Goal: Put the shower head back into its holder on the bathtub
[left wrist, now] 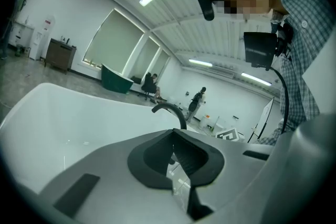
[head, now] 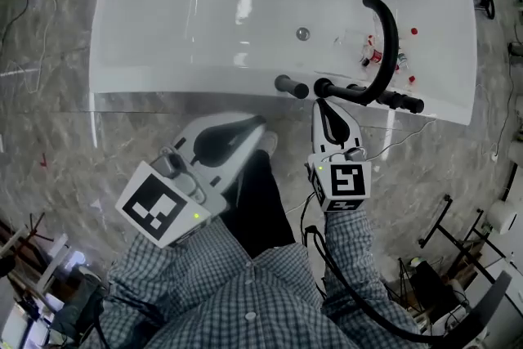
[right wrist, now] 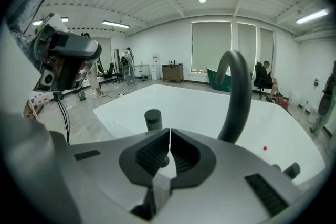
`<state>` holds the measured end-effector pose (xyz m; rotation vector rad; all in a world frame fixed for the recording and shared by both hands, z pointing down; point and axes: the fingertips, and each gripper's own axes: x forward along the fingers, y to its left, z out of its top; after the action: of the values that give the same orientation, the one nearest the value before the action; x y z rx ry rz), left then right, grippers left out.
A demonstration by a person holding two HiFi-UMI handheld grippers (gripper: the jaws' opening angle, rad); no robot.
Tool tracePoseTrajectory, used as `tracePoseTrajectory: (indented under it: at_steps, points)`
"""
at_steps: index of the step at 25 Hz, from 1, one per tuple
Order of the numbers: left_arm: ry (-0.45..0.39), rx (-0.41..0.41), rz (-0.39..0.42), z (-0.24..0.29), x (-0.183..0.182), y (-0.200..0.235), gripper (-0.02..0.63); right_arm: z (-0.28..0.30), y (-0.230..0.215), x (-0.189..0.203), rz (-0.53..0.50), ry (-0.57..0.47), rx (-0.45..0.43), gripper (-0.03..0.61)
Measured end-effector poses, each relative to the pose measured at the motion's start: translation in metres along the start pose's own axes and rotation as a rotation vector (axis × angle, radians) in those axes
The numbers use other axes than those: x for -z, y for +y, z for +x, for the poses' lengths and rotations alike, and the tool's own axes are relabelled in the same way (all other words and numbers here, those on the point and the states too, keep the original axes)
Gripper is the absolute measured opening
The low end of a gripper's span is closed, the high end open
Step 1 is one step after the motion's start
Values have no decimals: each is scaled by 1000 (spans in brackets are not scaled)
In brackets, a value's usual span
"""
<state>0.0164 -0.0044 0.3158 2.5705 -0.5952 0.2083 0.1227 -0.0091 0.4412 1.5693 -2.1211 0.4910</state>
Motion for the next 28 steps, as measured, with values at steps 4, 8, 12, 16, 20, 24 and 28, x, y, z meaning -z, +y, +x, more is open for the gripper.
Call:
tracePoseTrajectory:
  at_steps: [4,8,12,16,20,24,28]
  points:
    - [-11,-4,26,-9,-25,-12,9,-26,-4,-35,0,-25,13,20]
    - [-38,-1,63,-20,-58,-23,9,-53,1,-84,24,-106,-19,20]
    - [-63,-5,107,-31,-85,-30,9,-75,4,-126,9,-184,-43,20]
    - [-70,-24,127,-40,-100,-37,9,-102,2,-147,-14,-216,-34,20]
    - [-84,-29,138,-49,-116,-43,9,-123,-2,-163,-15,-235,-9,20]
    - [-95,-20,177,-56,-132,-51,9,-137,-3,-173,13,-275,-6,20]
    - [-121,-18,214,-59,-149,-66,9,-155,-13,-181,127,-324,5,20]
